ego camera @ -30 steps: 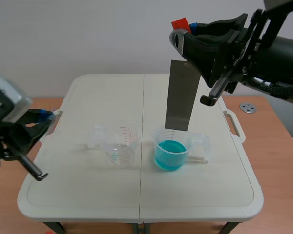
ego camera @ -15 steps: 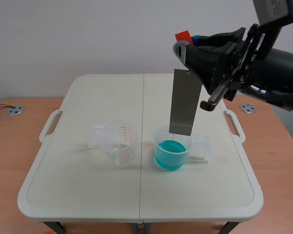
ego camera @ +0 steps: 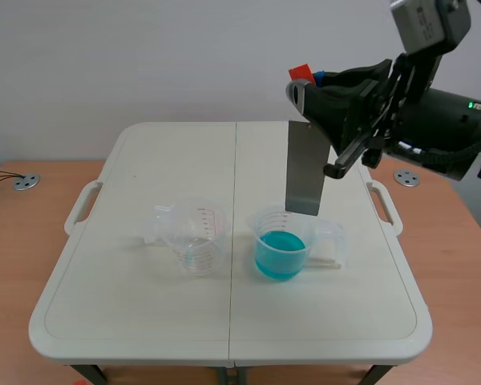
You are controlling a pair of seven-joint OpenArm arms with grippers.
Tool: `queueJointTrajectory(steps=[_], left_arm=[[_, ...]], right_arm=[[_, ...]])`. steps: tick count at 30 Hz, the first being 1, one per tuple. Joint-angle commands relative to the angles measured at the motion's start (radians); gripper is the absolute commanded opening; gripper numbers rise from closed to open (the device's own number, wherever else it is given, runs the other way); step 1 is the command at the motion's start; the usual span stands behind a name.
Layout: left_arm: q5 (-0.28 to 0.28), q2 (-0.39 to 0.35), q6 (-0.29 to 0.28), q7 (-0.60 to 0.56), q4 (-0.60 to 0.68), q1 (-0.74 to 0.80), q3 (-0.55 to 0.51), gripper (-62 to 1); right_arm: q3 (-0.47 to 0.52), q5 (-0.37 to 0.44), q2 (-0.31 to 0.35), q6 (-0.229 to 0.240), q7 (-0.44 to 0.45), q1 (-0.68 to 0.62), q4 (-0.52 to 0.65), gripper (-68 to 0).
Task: Hold the metal plate by the orange handle, dip it into the blue solution, take it out and point at it, then put the plate back in the beaker on the left.
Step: 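Lower the plate into the blue solution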
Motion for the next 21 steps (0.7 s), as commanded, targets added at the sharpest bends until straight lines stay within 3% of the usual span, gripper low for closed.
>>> queueJointTrajectory(steps=[1, 7, 11, 21], left_arm=[[-0.003, 0.010, -0.002, -0.007, 0.004, -0.013, 0.028, -59.4], [-0.003, 0.045, -0.002, -0.002, -0.092, -0.093, 0.157, -59.4], [-0.002, 0.051, -0.002, 0.000, -0.145, -0.142, 0.220, -59.4], [-0.003, 0.051, -0.002, 0.000, -0.238, -0.224, 0.280, -59.4]], right_arm=[[0.001, 0.012, -0.018, -0.003, 0.013, 0.023, -0.016, -66.4], [0.001, -0.016, -0.071, 0.034, 0.012, 0.026, -0.093, -66.4], [-0.019, -0.043, -0.095, 0.034, 0.010, 0.039, -0.141, -66.4], [-0.045, -0.052, -0.151, 0.034, 0.013, 0.065, -0.289, -66.4]])
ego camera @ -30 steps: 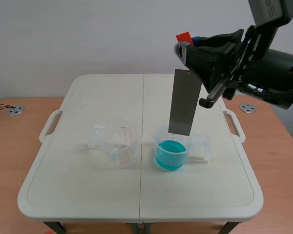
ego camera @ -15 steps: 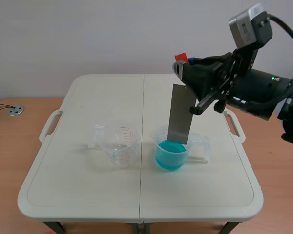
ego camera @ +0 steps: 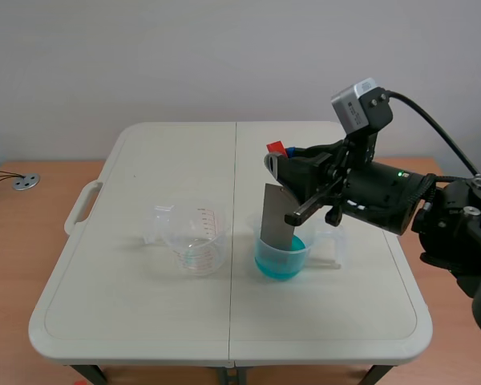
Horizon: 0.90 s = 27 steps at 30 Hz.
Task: Hold the metal plate by the orange handle, dip it into the blue solution, take it out and point at it, then put the plate back in the beaker on the left.
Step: 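Lower the plate into the blue solution, then hold the plate still in the solution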
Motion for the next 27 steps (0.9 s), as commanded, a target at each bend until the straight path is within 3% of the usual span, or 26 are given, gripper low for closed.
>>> queueJointTrajectory(steps=[1, 27], left_arm=[[-0.002, -0.002, -0.002, -0.003, 0.002, 0.014, 0.002, -59.4], [-0.002, 0.000, -0.002, -0.003, -0.003, 0.014, 0.002, -59.4]], right_arm=[[0.005, 0.007, -0.010, 0.012, 0.018, 0.029, -0.001, -66.4], [0.005, -0.031, -0.021, 0.012, 0.018, 0.034, -0.021, -66.4]])
